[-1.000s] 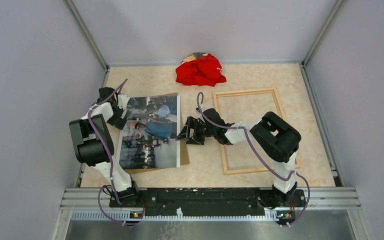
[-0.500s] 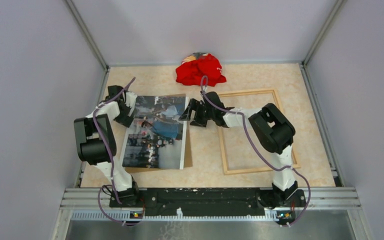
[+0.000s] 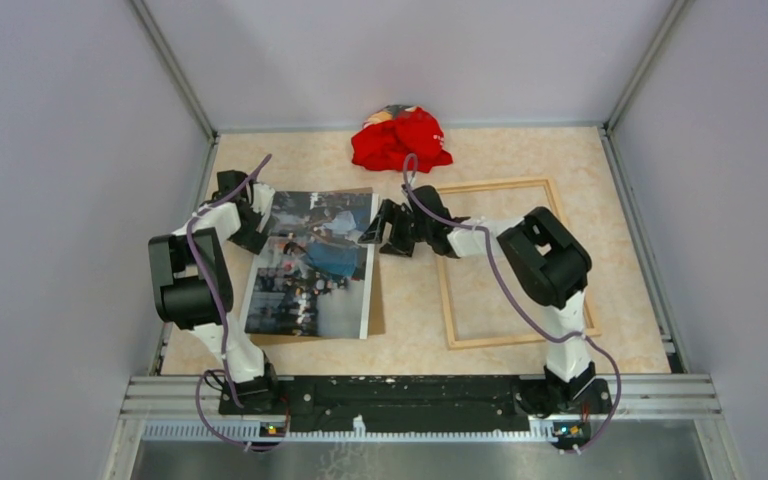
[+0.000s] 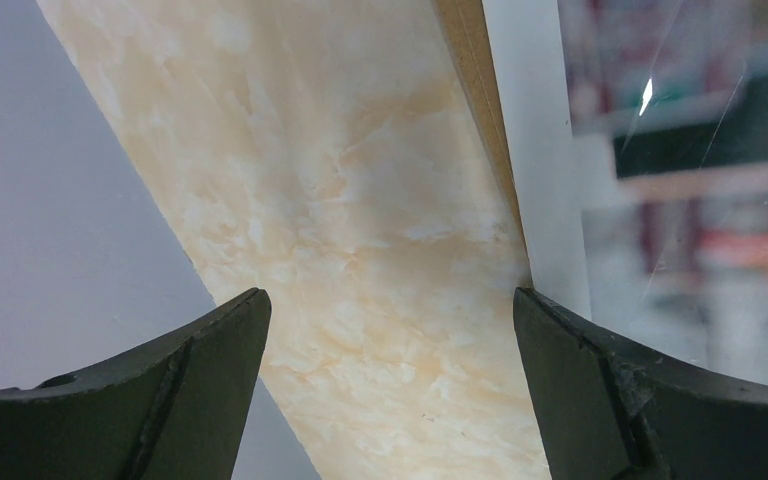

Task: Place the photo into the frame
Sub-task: Pick up the photo frame item at the center of the board.

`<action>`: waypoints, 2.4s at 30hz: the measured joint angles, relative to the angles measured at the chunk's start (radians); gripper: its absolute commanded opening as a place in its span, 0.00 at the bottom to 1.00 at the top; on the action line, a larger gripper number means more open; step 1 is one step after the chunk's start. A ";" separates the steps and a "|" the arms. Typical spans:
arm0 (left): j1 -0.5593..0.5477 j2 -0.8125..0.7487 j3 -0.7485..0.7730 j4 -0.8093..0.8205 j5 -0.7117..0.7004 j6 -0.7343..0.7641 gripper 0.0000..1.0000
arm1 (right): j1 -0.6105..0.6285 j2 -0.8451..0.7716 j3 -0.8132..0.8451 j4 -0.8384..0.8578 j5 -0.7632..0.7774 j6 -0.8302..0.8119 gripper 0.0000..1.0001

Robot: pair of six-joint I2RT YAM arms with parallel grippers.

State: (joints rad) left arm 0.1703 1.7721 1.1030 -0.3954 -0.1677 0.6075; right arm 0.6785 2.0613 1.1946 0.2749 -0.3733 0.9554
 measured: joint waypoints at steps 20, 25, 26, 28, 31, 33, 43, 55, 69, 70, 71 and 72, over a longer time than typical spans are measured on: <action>-0.001 0.000 0.000 0.000 -0.004 -0.003 0.99 | 0.020 -0.077 0.026 -0.222 0.049 -0.086 0.80; -0.001 0.000 0.005 -0.008 -0.002 -0.009 0.98 | 0.020 -0.076 0.072 -0.317 0.127 -0.148 0.80; -0.001 0.000 0.006 -0.009 0.000 -0.013 0.98 | 0.020 -0.074 0.079 -0.328 0.134 -0.156 0.79; -0.001 0.000 0.007 -0.011 0.006 -0.020 0.99 | 0.020 -0.063 0.085 -0.328 0.135 -0.166 0.78; -0.001 0.000 0.008 -0.015 0.020 -0.034 0.98 | 0.019 -0.034 0.105 -0.312 0.117 -0.167 0.78; -0.001 0.000 0.009 -0.016 0.024 -0.040 0.98 | 0.019 -0.016 0.122 -0.296 0.105 -0.165 0.77; -0.007 0.000 0.010 -0.017 0.039 -0.063 0.98 | 0.019 0.025 0.163 -0.268 0.076 -0.159 0.76; -0.048 0.000 0.005 -0.003 -0.008 -0.069 0.98 | 0.050 0.025 0.231 -0.404 0.157 -0.222 0.76; -0.054 -0.008 -0.010 0.015 -0.023 -0.077 0.98 | 0.125 0.024 0.319 -0.575 0.289 -0.317 0.75; -0.054 -0.008 -0.011 0.016 -0.024 -0.077 0.98 | 0.126 0.023 0.319 -0.578 0.288 -0.317 0.75; -0.055 -0.009 -0.012 0.017 -0.025 -0.077 0.98 | 0.126 0.023 0.319 -0.578 0.287 -0.317 0.75; -0.055 -0.010 -0.012 0.018 -0.025 -0.077 0.98 | 0.126 0.021 0.319 -0.579 0.285 -0.316 0.75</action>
State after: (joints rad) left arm 0.1158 1.7626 1.0908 -0.3779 -0.1925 0.5301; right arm 0.8047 2.0819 1.5131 -0.3038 -0.0887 0.6392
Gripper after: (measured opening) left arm 0.985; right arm 0.756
